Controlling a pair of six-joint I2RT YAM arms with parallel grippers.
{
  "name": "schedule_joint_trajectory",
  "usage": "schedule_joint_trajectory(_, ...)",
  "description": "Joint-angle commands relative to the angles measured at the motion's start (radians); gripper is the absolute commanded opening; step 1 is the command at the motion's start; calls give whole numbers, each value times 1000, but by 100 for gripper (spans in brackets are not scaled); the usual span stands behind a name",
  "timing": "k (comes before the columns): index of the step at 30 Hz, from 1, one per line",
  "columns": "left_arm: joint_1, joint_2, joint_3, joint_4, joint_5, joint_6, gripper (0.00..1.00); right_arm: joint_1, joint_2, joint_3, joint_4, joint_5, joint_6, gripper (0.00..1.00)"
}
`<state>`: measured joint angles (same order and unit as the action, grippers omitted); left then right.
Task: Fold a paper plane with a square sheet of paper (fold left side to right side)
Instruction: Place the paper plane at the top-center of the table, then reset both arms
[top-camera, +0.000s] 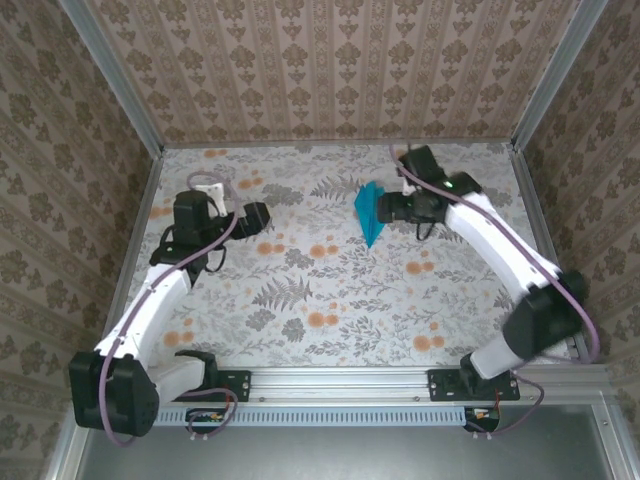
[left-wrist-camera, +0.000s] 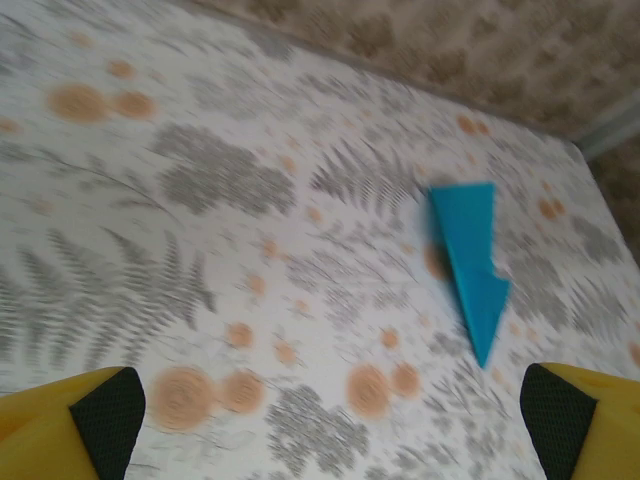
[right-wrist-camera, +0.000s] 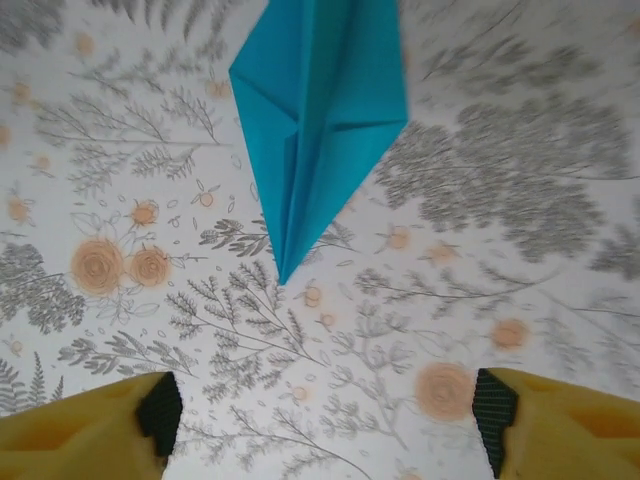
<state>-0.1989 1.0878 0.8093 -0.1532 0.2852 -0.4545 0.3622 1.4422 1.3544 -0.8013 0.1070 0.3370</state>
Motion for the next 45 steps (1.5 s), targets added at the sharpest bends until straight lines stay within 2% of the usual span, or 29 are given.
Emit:
schedule_joint_trajectory(1,24,-53,-10,39,-213,88,100,-44,-174,-204,180,181,-11,99)
schedule_joint_trajectory(6,29,-89,-194,268,-512,264,100,-157,-409,-552,517,290,-79,100)
schedule_joint_trajectory(9,62,-60,-271,355,-582,350,99,-202,-485,-772,792,342,-164,100)
schedule_joint_trajectory(13,116,38,-314,429,-523,414,99,-278,-430,-942,1091,312,-176,100)
schedule_joint_trajectory(20,168,218,-442,822,-383,483,100,-307,-142,-1001,1526,191,-246,100)
schedule_joint_trajectory(24,187,284,-459,958,-284,510,100,-318,-43,-965,1588,107,-283,100)
schedule_joint_trajectory(28,191,469,-498,1225,-209,536,100,-318,104,-978,1745,52,-310,100)
schedule_joint_trajectory(30,195,428,-481,1120,-176,536,100,-330,88,-951,1659,33,-294,100)
schedule_joint_trajectory(32,196,452,-445,1083,-159,545,100,-335,87,-950,1656,26,-291,100)
schedule_joint_trajectory(33,199,443,-405,997,-186,527,100,-335,91,-952,1670,28,-293,100)
schedule_joint_trajectory(34,206,448,-398,997,-234,500,100,-335,86,-951,1664,27,-293,100)
schedule_joint_trajectory(45,196,449,-401,1000,-255,507,100,-332,88,-952,1665,26,-296,100)
